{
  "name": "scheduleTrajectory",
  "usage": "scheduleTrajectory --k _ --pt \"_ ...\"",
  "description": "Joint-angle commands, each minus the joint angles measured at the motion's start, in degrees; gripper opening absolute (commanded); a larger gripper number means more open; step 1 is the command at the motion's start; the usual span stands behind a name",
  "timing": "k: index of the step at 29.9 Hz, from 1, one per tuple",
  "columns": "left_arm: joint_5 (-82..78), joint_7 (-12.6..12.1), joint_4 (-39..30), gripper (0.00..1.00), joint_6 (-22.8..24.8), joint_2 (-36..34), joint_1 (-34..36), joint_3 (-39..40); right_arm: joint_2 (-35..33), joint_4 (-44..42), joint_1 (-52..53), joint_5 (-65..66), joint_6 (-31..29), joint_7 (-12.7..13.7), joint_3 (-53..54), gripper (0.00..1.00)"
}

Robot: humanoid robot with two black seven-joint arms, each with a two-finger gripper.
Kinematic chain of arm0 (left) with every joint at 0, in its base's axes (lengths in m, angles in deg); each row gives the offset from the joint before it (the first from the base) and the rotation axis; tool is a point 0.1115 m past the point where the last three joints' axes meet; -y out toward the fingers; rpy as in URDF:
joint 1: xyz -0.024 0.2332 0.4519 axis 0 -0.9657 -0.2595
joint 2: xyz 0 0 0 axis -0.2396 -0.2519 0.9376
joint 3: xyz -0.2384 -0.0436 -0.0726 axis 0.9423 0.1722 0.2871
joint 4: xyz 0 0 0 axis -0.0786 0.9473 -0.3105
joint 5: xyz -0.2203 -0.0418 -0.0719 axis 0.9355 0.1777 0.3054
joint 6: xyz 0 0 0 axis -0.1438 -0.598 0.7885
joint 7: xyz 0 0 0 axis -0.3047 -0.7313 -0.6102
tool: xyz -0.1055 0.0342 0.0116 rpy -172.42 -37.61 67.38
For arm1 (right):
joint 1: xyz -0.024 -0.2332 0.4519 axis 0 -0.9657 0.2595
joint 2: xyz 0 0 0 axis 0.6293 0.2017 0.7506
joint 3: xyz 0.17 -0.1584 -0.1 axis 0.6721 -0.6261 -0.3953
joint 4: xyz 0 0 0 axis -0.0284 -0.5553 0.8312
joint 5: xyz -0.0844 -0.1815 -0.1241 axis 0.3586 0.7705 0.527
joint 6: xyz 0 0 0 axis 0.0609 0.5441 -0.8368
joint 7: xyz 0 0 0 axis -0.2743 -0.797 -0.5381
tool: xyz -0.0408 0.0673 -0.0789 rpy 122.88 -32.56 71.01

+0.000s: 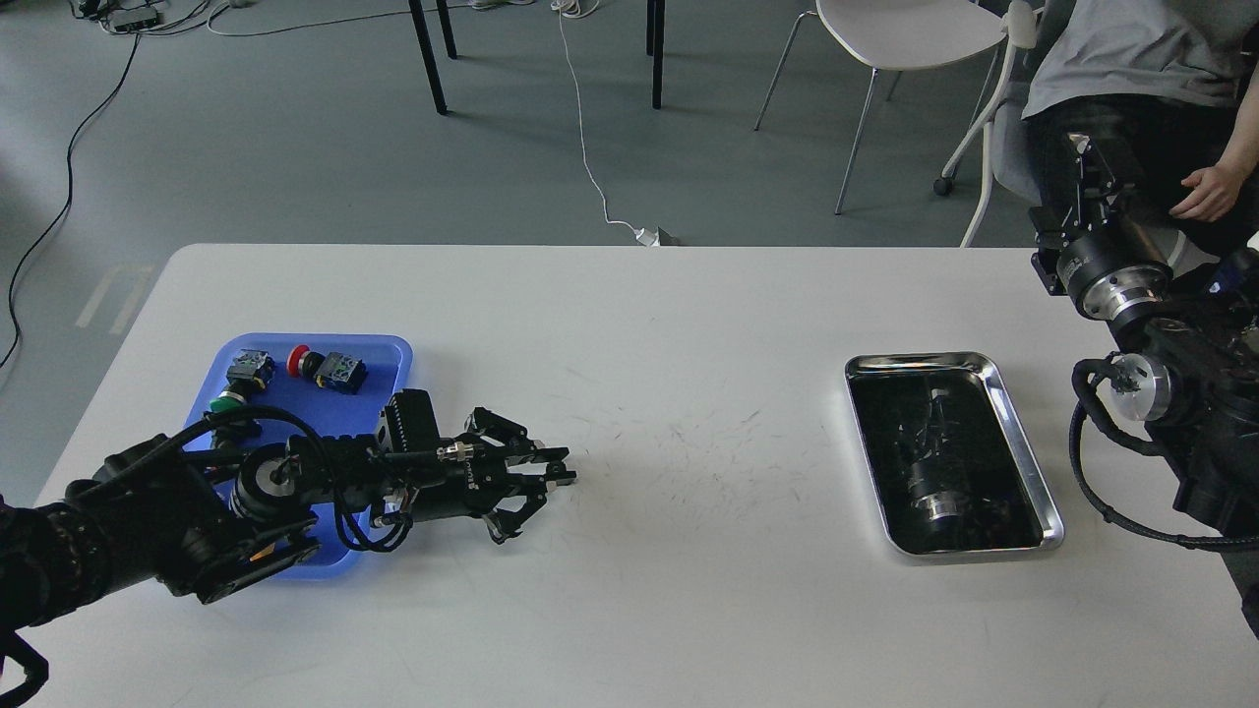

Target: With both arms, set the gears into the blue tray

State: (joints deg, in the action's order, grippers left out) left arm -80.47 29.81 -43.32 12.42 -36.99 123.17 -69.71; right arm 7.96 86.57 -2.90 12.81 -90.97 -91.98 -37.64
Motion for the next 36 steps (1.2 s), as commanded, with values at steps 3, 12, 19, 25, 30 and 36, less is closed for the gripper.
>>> scheduleTrajectory --k 3,12,19,25,30,36 --pt "-0.1 0.2 -2.0 0.08 -0.2 -5.3 2.5 0.2 0.2 0.0 -0.4 0.0 0.0 0.0 0.0 0.95" --pt "0.0 0.2 -2.6 0.09 0.1 -14.5 4.6 -0.9 0.6 0.0 -0.4 0.0 -0.1 0.0 0.0 0.94" --pt "0.1 0.2 -1.8 0.09 0.0 -18.8 4.1 -1.3 0.6 0.0 -0.4 0.0 -0.2 0.0 0.0 0.95" --pt "0.3 0.2 -0.3 0.09 0.0 -21.2 2.7 -1.6 0.6 0.1 -0.4 0.0 -0.3 0.0 0.0 0.95" --pt "0.8 0.2 2.3 0.09 -0.2 -21.3 2.0 -1.6 0.6 0.1 -0.4 0.0 -0.3 0.0 0.0 0.95" --pt "1.4 0.2 4.1 0.09 -0.2 -20.5 1.2 -1.5 0.6 0.1 -0.4 0.1 -0.3 0.0 0.0 0.95"
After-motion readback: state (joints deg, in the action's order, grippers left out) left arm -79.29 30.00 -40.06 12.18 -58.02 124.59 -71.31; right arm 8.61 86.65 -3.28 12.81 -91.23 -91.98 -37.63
